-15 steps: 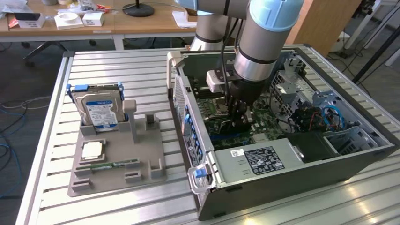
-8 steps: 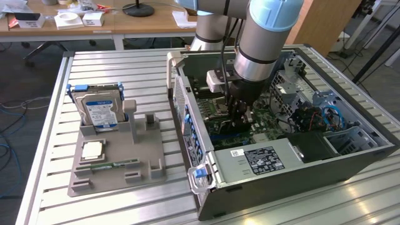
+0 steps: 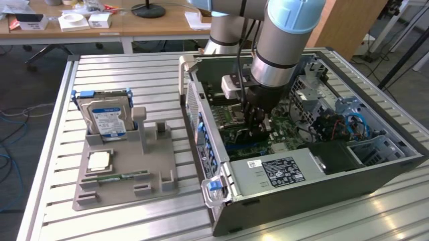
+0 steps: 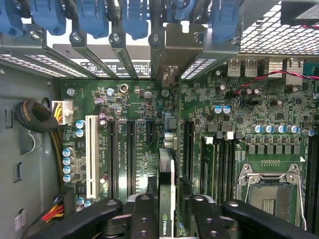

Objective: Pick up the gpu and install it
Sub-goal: 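Insert the gpu into the slot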

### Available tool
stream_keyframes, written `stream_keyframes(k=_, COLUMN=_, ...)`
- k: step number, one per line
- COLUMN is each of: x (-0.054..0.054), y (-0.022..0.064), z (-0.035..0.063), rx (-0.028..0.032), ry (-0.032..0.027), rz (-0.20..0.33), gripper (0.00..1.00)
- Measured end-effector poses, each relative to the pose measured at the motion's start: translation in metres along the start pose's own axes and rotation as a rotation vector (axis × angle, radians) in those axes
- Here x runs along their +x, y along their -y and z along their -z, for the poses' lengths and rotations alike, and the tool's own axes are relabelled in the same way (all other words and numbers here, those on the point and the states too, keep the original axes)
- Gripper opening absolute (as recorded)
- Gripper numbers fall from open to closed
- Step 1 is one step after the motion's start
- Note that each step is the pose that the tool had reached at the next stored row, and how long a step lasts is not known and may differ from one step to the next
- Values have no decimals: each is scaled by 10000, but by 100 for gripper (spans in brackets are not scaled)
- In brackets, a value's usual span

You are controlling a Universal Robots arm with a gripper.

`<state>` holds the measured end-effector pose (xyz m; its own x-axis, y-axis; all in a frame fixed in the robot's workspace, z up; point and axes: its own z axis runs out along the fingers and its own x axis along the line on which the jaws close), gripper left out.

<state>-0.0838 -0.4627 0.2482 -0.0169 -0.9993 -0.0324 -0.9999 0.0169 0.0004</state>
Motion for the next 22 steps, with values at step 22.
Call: stream_keyframes(k=22, x=-22, y=0, z=682, rx=0, ry=-2, rz=0, gripper=33)
